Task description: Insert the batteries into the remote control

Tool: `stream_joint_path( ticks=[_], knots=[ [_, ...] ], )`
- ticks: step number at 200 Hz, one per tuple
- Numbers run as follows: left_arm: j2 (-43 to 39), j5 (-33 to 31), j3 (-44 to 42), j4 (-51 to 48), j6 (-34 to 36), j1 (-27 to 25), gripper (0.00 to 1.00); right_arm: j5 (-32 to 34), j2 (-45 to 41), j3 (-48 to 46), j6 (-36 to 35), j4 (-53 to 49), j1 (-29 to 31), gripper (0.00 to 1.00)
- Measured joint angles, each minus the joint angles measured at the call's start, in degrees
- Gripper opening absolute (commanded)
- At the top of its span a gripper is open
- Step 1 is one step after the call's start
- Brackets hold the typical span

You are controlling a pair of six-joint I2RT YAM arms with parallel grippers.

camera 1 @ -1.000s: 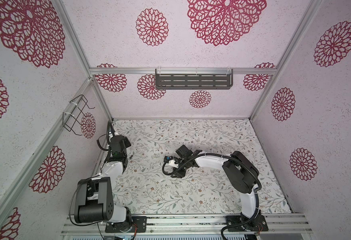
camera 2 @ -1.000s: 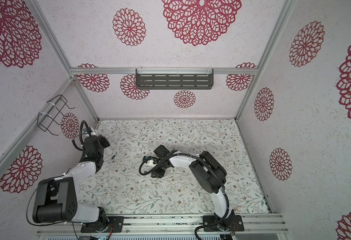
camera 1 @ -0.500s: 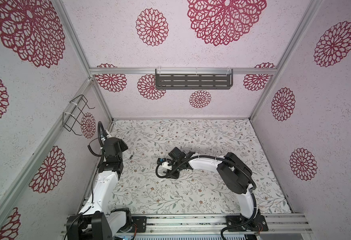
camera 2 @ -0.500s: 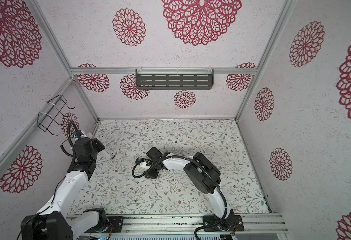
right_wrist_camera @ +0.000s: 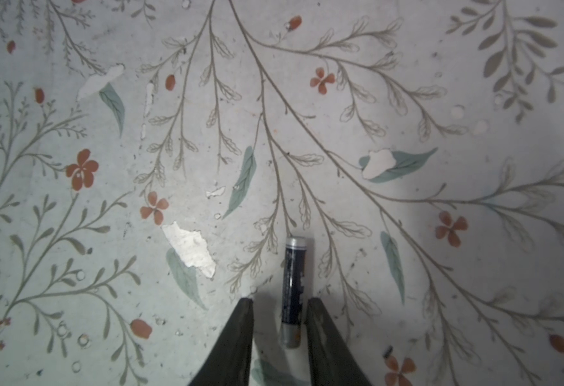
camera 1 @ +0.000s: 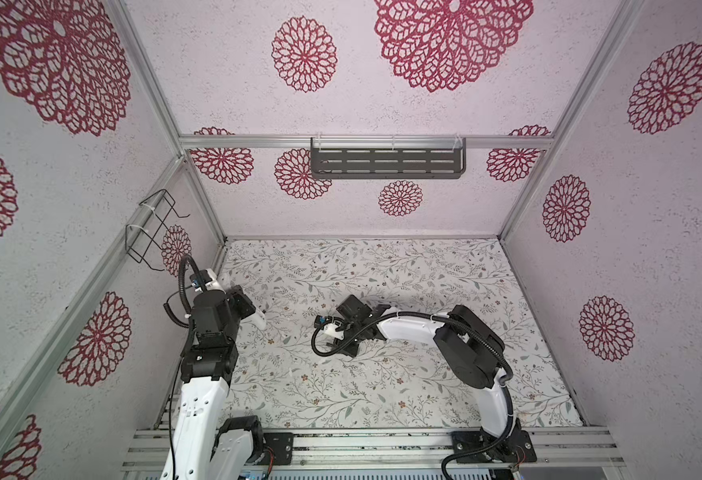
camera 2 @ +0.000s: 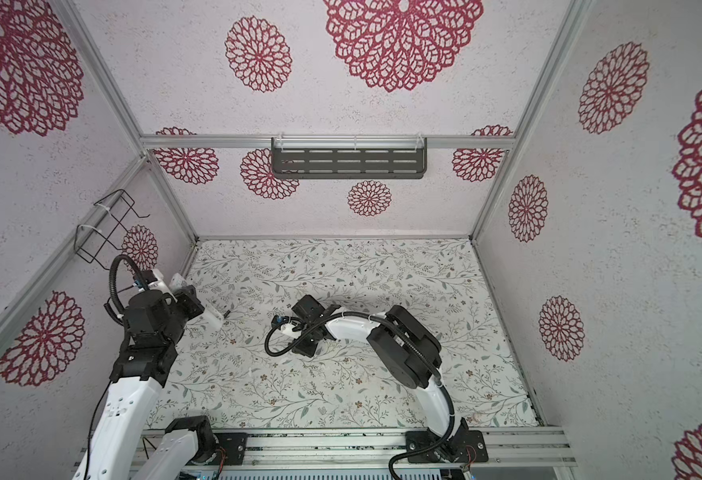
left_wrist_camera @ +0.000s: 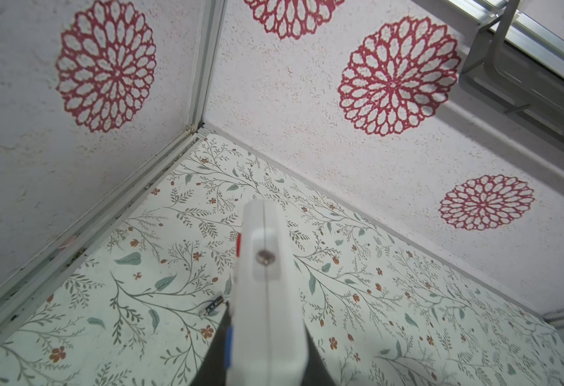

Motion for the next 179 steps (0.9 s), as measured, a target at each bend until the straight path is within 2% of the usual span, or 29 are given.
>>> stream_joint_path(
  ticks=[74, 114, 123, 149, 179],
  knots=[
    [-2.51, 9.64, 0.15, -1.55, -0.66, 0.00, 0.16, 2.05, -1.97, -2.67, 0.39, 0.39, 0.59, 0.20],
    [-2.01, 13.97, -2.80, 0.66, -3.04, -0.02, 0.16, 2.58, -4.57, -6.10, 0.87, 0.57, 0.70, 0.17],
    [-2.01, 14.60, -3.58, 1.03, -3.50, -0.04, 0.16, 2.62, -5.20, -6.93, 0.98, 0.55, 0.72, 0.19],
    [-2.10, 15.65, -4.94, 1.68, -4.42, -0.09, 0.16, 2.45, -5.88, -7.76, 1.81, 0.44, 0.72, 0.33],
    [-3.02, 15.63, -5.03, 1.79, -4.63, -0.13, 0.17, 1.75, -5.86, -7.50, 2.29, 0.15, 1.07, 0.39]
  ],
)
